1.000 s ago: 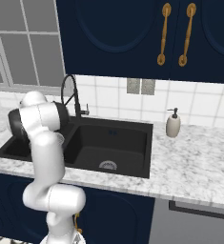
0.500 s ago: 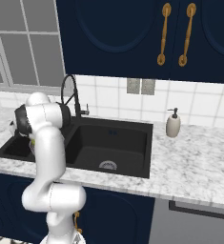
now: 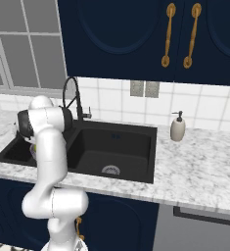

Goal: Put the colander in the sink, put the apple, orange in the colander, and turn on the sink faucet and pour water over the colander.

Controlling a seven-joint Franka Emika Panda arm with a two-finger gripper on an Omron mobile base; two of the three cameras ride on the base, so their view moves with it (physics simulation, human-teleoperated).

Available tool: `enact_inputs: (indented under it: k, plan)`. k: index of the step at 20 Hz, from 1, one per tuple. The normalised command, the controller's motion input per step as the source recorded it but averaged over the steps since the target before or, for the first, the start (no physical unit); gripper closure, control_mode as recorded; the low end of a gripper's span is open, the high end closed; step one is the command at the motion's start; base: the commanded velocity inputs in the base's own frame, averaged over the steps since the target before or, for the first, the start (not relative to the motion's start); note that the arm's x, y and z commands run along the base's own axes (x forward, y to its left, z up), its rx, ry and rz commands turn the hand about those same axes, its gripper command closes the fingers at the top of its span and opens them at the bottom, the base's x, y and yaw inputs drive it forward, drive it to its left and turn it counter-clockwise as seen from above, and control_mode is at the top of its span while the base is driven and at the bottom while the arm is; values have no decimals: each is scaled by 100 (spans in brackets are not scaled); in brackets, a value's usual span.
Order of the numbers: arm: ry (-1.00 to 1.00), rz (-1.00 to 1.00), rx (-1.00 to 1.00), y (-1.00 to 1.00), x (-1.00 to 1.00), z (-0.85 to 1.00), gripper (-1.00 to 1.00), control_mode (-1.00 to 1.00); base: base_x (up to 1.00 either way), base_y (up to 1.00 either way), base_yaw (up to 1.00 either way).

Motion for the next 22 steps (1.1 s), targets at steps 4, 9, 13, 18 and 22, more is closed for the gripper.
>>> enact_inputs:
  k: [4,9,13,18,22]
  plan:
    - [5,0,-2,-3,0,0,-100,-100,0,0,0]
    - [9,0,0,-15,-6,8,-100,-100,0,0,0]
    - [7,1,0,-4,-3,24,-100,-100,0,0,0]
    - [3,5,0,-1,-35,76,-100,-100,0,0,0]
    - [0,9,-1,-18,-80,70,-100,-100,0,0,0]
